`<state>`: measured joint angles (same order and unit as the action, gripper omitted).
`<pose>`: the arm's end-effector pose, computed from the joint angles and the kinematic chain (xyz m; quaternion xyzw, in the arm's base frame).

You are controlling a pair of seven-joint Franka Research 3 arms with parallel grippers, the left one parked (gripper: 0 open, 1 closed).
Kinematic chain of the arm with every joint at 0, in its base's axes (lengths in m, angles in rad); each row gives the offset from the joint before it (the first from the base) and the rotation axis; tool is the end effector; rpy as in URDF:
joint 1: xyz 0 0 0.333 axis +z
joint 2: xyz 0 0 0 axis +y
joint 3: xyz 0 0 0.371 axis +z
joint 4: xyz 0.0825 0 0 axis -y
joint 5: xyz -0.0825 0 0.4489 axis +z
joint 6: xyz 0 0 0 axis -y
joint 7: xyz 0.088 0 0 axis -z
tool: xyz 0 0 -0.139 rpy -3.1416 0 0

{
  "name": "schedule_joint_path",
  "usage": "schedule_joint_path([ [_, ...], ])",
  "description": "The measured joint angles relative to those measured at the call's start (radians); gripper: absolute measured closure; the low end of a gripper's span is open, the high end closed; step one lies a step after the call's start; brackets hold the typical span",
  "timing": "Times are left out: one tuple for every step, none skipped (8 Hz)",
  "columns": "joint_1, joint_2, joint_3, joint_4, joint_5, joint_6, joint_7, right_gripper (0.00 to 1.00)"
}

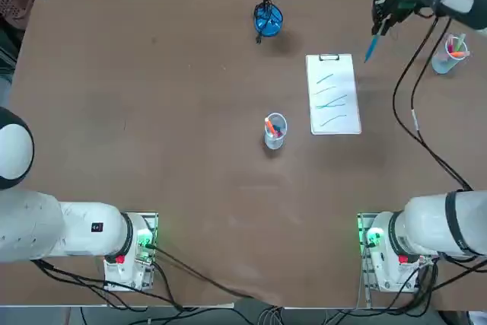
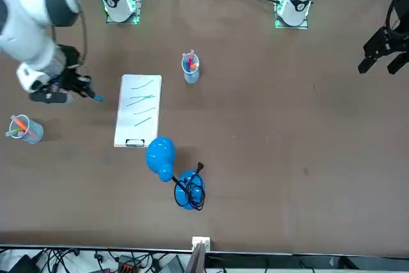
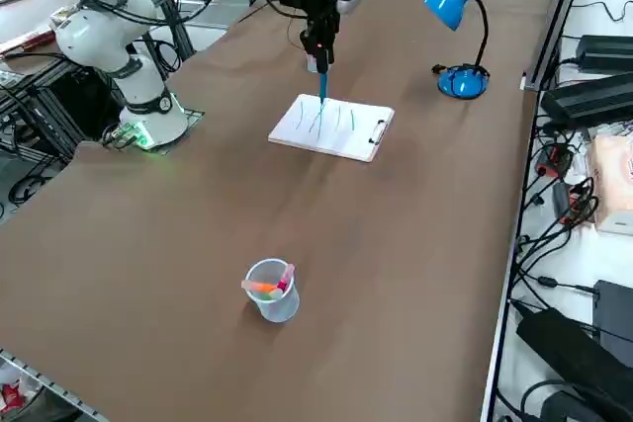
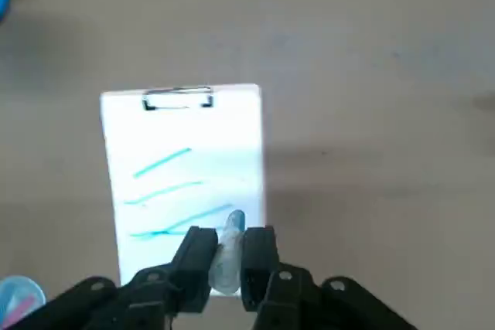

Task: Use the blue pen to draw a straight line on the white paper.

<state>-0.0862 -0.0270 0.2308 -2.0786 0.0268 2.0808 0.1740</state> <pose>0.5941 0.0892 0.4348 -0.9996 0.0211 -0.0127 0.0108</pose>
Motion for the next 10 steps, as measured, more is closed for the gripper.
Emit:
schedule_joint_path([
  [0.026,0.002,0.0,-0.046,0.0,0.092,0.014,0.78],
  [0.037,0.008,0.0,-0.087,-0.001,0.167,0.015,0.78],
  [0.042,0.022,0.0,-0.107,-0.011,0.203,0.014,0.78],
  [0.043,0.041,0.0,-0.111,-0.029,0.227,0.014,0.78],
  [0.044,0.064,0.0,-0.112,-0.049,0.26,0.014,0.78],
  [0.044,0.09,-0.001,-0.112,-0.062,0.289,0.014,0.78],
  [0.044,0.111,-0.001,-0.112,-0.092,0.303,0.013,0.78],
  [0.044,0.126,-0.003,-0.112,-0.125,0.306,0.013,0.78],
  [0.044,0.135,-0.004,-0.113,-0.142,0.306,0.013,0.78],
  [0.044,0.141,-0.004,-0.117,-0.148,0.306,0.013,0.78],
])
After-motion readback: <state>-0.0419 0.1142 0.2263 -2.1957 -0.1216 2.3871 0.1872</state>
